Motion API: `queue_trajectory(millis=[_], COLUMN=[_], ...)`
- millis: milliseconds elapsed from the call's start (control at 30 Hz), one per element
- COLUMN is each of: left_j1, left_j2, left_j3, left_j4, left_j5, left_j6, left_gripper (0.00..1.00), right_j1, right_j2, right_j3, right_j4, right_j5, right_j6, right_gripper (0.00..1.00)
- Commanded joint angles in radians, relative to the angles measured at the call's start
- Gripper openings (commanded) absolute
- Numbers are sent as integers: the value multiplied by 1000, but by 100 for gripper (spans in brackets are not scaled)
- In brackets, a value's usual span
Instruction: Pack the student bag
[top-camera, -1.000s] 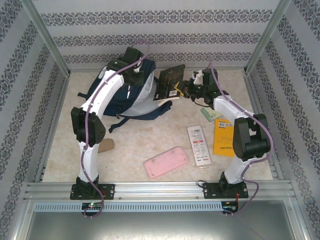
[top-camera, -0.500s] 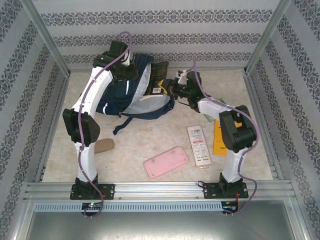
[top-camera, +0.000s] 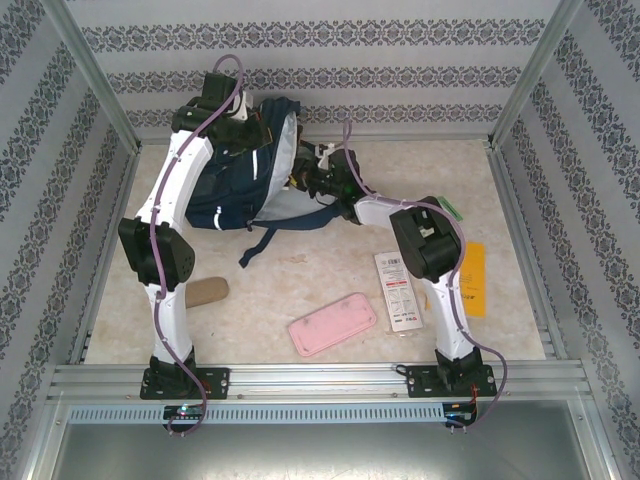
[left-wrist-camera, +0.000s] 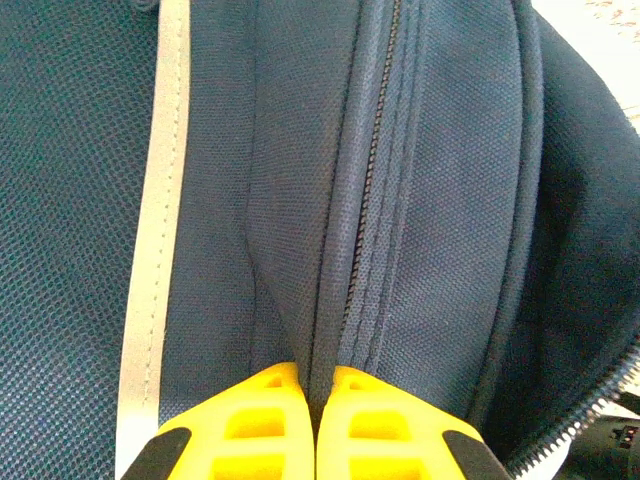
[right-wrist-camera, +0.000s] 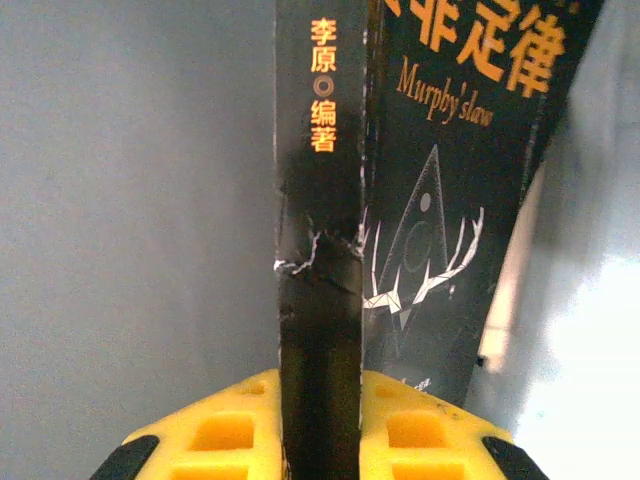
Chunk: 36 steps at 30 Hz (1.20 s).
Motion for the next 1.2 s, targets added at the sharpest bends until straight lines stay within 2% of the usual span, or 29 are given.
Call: queue_trajectory(millis=[0, 267, 400, 600, 767, 1067, 1167], left_j1=[4, 5, 5, 29, 72, 131, 131], left_j2=[-84, -80, -80, -94, -110, -131, -131], left_j3=[23, 18, 19, 12, -18, -43, -63], left_j4=[175, 202, 205, 224, 252, 275, 287], left_j5=[88, 130, 139, 176, 221, 254, 271], left_j6=[-30, -47, -51, -67, -91, -108, -117], left_gripper=[0, 0, 0, 0, 0, 0, 0], right_j1=[17, 40, 59, 73, 59, 55, 56], right_j2=[50, 162, 198, 162, 48, -60, -35], right_j3=[118, 279, 268, 149, 64, 136, 188], right_j4=[243, 160, 68, 10, 8, -3, 2], right_j5=[25, 22, 25, 56, 64, -29, -49], right_j6=[107, 106, 47, -30, -106, -193, -163], right_gripper=[0, 0, 0, 0, 0, 0, 0])
